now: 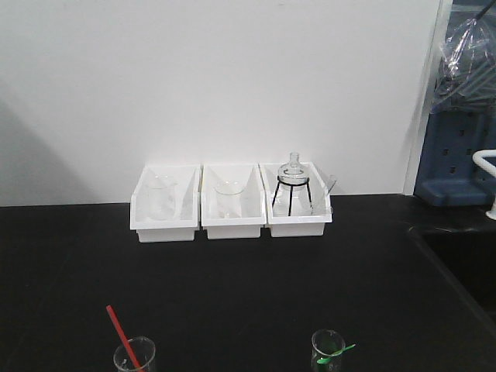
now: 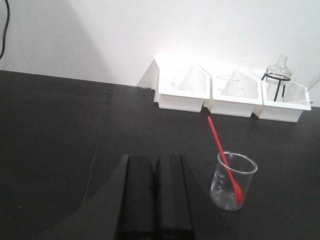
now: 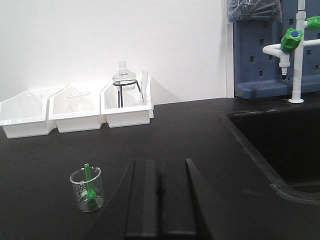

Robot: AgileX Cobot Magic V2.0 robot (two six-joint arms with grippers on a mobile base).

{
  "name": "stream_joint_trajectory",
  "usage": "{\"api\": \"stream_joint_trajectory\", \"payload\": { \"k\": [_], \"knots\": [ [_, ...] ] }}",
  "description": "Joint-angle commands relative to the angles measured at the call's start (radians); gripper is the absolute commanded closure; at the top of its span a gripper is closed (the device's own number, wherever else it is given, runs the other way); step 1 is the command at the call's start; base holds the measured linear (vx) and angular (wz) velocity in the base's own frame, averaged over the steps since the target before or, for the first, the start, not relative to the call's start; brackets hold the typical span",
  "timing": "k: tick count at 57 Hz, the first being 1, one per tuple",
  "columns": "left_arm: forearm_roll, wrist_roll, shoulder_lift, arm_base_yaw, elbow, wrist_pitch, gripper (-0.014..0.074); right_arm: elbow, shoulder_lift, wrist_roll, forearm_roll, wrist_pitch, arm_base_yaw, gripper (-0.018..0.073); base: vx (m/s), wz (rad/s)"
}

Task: Sort red and green spoons into left cabinet

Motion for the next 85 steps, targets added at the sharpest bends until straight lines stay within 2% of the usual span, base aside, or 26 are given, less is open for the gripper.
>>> {"api": "stream_joint_trajectory", "payload": {
  "k": [1, 53, 69, 85],
  "knots": [
    [-0.001, -0.007, -0.022, -0.001, -0.002, -0.087, 0.0603, 0.011, -0.012, -0.001, -0.009, -0.080, 0.000, 0.0564, 0.00, 0.00],
    [0.000, -0.005, -0.021, -0.001, -0.003, -0.092, 0.0603, 0.011, -0.012, -0.001, -0.009, -0.080, 0.000, 0.0564, 0.00, 0.00],
    [0.000, -0.001, -0.021, -0.001, -0.003, -0.143, 0.0603, 0.010, -0.012, 0.000, -0.003, -0.112, 0.000, 0.0564, 0.00, 0.00],
    [-0.002, -0.010, -0.021, -0.001, -0.029, -0.290, 0.0603, 0.000, -0.012, 0.002, -0.001, -0.231, 0.000, 0.0564, 0.00, 0.00]
  ]
}}
